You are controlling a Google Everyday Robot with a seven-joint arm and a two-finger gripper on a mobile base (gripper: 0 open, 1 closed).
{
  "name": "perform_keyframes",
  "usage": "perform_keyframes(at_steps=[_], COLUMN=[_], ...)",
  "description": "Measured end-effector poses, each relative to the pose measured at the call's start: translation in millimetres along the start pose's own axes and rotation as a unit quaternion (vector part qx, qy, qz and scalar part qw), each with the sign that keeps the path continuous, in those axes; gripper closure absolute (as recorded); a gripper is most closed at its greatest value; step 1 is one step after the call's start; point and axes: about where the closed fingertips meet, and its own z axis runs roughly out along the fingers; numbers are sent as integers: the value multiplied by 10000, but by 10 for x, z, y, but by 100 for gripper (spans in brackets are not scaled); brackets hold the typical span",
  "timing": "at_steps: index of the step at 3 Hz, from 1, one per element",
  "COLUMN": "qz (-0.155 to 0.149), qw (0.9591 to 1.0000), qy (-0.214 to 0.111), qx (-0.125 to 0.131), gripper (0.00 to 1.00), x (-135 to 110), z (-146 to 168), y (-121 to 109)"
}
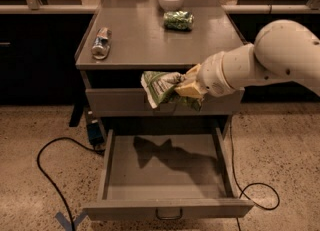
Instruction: Place green jalapeno chip bag into middle drawer
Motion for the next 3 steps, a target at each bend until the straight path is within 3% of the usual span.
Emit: perform_keyframes(at_steps=[1, 2, 3], qz=[453, 949, 1092], qw=[9988, 9950, 9939], qy=[42, 153, 122], qx=[178, 273, 110], gripper=[100, 100, 100], x=[490, 1011, 1456], z=[103, 227, 486], y=[191, 404, 517])
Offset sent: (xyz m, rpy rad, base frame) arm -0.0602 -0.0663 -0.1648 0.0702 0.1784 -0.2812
